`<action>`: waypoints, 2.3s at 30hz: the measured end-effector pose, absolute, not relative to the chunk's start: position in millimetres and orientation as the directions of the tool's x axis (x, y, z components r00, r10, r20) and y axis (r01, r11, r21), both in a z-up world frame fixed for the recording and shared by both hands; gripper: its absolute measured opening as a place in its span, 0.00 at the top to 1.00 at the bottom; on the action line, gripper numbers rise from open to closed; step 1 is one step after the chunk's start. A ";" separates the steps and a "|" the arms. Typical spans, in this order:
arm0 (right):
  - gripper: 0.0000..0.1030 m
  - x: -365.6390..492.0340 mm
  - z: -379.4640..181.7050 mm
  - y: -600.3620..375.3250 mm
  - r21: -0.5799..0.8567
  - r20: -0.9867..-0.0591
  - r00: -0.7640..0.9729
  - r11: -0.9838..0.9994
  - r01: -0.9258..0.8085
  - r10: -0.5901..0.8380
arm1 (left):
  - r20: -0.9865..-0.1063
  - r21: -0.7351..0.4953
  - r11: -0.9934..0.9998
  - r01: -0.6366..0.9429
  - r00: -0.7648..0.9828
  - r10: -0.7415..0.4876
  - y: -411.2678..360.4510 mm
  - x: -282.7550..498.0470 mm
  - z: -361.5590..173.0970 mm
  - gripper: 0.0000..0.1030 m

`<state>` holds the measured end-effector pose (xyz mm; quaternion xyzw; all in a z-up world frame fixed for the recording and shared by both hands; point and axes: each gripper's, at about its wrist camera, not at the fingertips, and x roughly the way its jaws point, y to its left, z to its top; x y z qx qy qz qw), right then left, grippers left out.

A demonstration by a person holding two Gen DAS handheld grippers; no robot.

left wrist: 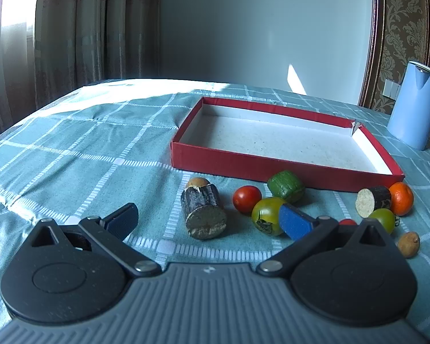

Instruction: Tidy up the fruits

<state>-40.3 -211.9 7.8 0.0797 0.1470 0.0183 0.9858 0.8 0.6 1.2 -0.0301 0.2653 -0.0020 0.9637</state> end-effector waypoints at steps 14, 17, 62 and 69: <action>0.00 -41.3 8.1 -215.6 0.182 -0.292 0.956 0.983 0.014 0.040 | -0.522 -0.064 0.997 -0.030 0.853 -0.008 3.5 2.8 -1.2 0.00; 0.00 -41.7 7.8 -217.2 0.190 -0.291 0.956 0.982 0.015 0.042 | -0.522 -0.065 0.997 -0.030 0.853 -0.008 3.7 2.6 -1.3 0.00; 0.00 -40.8 5.5 -222.0 0.229 -0.286 0.956 0.973 0.001 0.066 | -0.522 -0.071 0.997 -0.034 0.853 -0.008 4.7 2.1 -1.7 0.00; 0.00 -41.2 6.3 -221.8 0.230 -0.285 0.956 0.973 0.003 0.064 | -0.522 -0.074 0.996 -0.039 0.853 -0.006 5.2 1.5 -2.4 0.00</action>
